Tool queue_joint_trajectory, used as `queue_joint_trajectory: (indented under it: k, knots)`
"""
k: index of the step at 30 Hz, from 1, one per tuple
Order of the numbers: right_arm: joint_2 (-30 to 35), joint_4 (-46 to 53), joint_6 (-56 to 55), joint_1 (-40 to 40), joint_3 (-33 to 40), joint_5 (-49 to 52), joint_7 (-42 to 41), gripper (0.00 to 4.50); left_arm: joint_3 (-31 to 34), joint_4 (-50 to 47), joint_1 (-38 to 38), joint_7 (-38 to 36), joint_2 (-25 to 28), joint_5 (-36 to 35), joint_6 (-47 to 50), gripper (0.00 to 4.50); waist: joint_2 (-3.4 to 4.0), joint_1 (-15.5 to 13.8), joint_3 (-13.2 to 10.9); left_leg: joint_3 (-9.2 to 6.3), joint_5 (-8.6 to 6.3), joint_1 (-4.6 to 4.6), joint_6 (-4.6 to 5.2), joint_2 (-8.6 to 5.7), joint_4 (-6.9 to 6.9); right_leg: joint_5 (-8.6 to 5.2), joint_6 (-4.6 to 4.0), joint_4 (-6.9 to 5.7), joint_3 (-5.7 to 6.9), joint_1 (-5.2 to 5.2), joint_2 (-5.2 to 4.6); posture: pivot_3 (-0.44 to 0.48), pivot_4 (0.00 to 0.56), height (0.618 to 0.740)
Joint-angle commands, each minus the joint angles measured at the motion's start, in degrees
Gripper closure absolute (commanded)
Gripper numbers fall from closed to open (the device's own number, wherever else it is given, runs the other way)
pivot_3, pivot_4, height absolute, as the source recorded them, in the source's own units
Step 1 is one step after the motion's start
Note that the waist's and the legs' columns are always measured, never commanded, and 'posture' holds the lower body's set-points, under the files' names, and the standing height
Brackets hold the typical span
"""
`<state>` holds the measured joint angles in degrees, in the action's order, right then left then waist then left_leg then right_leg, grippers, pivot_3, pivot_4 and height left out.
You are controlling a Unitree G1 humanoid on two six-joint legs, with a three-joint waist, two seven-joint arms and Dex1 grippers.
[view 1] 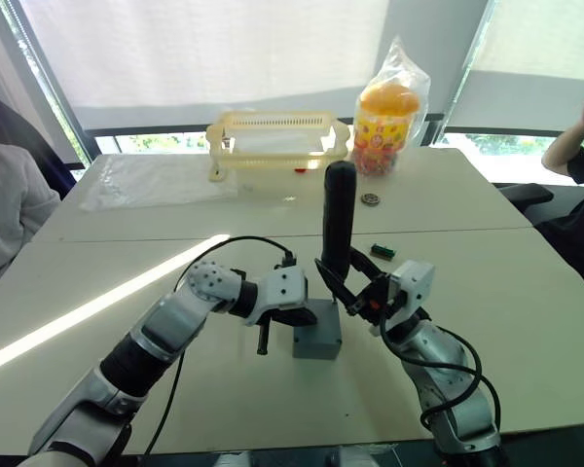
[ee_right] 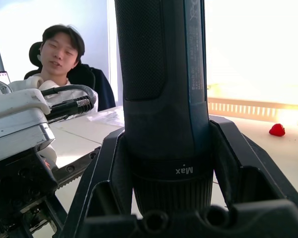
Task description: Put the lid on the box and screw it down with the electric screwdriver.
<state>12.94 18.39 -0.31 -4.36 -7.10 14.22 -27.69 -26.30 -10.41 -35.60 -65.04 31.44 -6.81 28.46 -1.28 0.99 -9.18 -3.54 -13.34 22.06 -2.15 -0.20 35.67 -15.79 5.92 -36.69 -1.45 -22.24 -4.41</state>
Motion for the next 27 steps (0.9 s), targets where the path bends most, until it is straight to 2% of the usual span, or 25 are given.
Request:
queue_joint_trajectory:
  k: [1, 27]
  knots:
    - [0.76, -5.86, 2.77, 3.02, -1.50, -2.00, -0.12, 2.71, -1.68, -0.15, 1.13, -0.14, 0.60, 1.25, 0.81, 4.50, 0.00, -0.02, 0.00, 0.00, 0.00, 0.00, 0.00, 0.00, 0.00, 0.00, 0.00, 0.00, 0.00, 0.00, 0.00, 0.000, 0.150, 0.740]
    - [0.03, -10.37, 2.44, 6.05, -0.81, -1.40, 0.43, 2.71, -1.73, 0.01, 1.11, -0.28, 0.98, 1.55, 0.84, 4.50, -0.24, -0.20, 0.57, -0.22, -0.02, 0.00, -0.03, 0.13, -0.18, 0.06, -0.10, 0.62, 0.03, 0.23, -0.18, 0.000, 0.150, 0.740]
